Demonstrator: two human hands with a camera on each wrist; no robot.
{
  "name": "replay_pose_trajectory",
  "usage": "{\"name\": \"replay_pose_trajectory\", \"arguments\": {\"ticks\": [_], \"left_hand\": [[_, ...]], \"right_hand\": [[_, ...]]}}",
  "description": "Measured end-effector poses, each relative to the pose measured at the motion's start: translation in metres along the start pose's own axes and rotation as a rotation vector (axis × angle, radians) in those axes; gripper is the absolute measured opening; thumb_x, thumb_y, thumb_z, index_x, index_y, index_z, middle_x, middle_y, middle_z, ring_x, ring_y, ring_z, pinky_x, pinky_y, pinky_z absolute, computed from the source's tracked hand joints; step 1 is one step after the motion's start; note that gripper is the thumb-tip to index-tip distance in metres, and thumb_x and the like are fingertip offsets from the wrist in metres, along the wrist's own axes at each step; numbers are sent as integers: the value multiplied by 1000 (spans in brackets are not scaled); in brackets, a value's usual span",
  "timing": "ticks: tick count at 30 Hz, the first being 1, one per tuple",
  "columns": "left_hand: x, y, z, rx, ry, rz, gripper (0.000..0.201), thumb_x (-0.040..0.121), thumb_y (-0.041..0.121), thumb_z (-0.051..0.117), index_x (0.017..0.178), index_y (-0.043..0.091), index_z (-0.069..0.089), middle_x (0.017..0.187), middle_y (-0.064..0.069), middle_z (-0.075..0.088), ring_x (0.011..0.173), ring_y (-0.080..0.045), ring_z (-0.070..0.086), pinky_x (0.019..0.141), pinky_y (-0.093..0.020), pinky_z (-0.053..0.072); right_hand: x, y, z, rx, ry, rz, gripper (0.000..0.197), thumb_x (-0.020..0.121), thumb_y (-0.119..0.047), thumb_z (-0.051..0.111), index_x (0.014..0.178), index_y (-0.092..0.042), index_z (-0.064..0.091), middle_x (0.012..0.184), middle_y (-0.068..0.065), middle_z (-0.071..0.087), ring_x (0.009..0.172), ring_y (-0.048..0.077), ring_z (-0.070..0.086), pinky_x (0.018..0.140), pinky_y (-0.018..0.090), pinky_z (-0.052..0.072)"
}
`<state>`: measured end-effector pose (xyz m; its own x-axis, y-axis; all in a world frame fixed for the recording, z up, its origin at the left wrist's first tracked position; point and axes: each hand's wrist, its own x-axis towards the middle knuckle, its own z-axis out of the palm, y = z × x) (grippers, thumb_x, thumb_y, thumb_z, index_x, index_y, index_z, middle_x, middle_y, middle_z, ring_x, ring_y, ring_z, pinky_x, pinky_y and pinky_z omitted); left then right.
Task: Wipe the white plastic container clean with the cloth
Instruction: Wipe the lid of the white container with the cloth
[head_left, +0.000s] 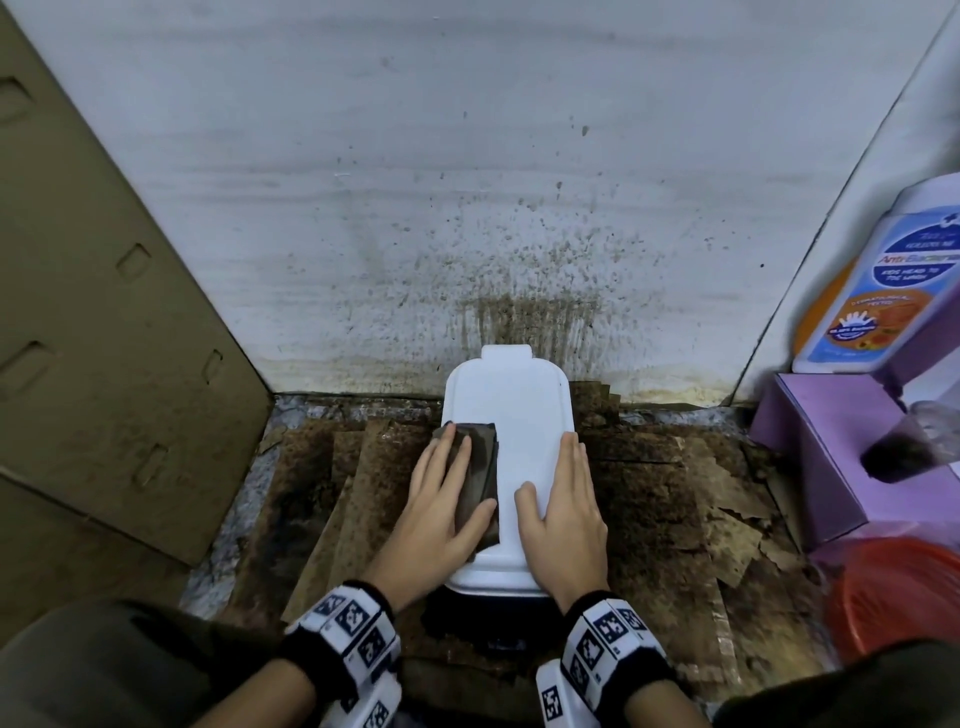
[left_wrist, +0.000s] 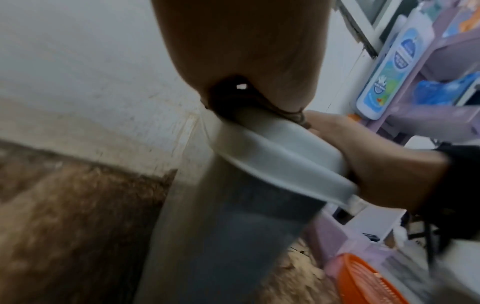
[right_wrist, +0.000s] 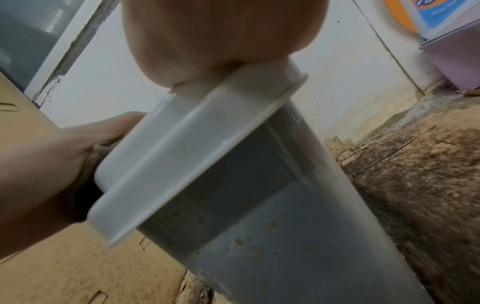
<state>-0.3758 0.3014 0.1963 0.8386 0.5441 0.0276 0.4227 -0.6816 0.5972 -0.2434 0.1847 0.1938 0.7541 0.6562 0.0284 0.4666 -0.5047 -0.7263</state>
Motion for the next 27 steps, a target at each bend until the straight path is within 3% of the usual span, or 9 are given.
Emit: {"name": "replay_pose_trajectory", "arguments": {"ticks": [4,7,11,13,15,17,22,27], "left_hand": [[-15,3,8,170,137,-18,74,99,64,30,162,27,13,169,13,-1,148,-12,9,120,-30,11],[-17,9,7,252,173,-30,71,100,61,22,161,26,14,168,7,4,146,-16,13,115,-31,14],[-22,19,11,142,256,-182,77,96,62,20,158,15,20,155,-7,22,137,-24,28,110,-31,24],[-24,21,17,70,236,-221,83,94,64,15,161,15,12,161,-4,18,143,-21,22,116,-31,20],[-26,22,23,-29,224,-218,82,96,67,15,161,21,-4,168,6,2,153,-10,4,125,-29,8],[-27,25,26,-164,216,-235,78,100,64,23,157,28,-15,166,13,-14,153,0,-10,127,-29,3],[-32,28,29,-242,228,-250,82,98,55,35,159,30,-13,165,20,-16,151,7,-11,122,-17,2],[-41,34,35,-250,226,-267,78,100,53,37,156,37,-16,164,23,-20,150,7,-13,125,-23,7]], "right_hand": [[0,-2,-1,4,2,-2,76,101,-40,41,161,-22,-2,169,-9,0,154,5,-1,122,35,19],[-1,-2,-3,12,-3,-6,75,101,-39,41,161,-22,-2,169,-10,-1,154,4,-2,122,34,18],[-1,-1,-2,15,2,-10,75,101,-39,41,161,-22,-1,169,-11,-1,154,4,-3,123,34,18],[0,-1,-1,12,5,-13,75,101,-39,41,161,-22,-1,169,-10,-1,154,4,-2,124,34,19],[0,0,0,13,12,-12,75,100,-39,41,161,-21,1,169,-10,0,154,4,-1,124,34,19],[-1,1,0,16,20,-8,75,100,-39,42,161,-21,2,169,-10,2,154,4,0,123,34,19],[0,1,1,20,27,-15,75,100,-39,42,161,-21,2,169,-10,2,154,4,1,122,33,19],[1,3,2,18,38,-17,76,100,-39,44,161,-21,3,169,-9,4,154,5,2,122,33,20]]}}
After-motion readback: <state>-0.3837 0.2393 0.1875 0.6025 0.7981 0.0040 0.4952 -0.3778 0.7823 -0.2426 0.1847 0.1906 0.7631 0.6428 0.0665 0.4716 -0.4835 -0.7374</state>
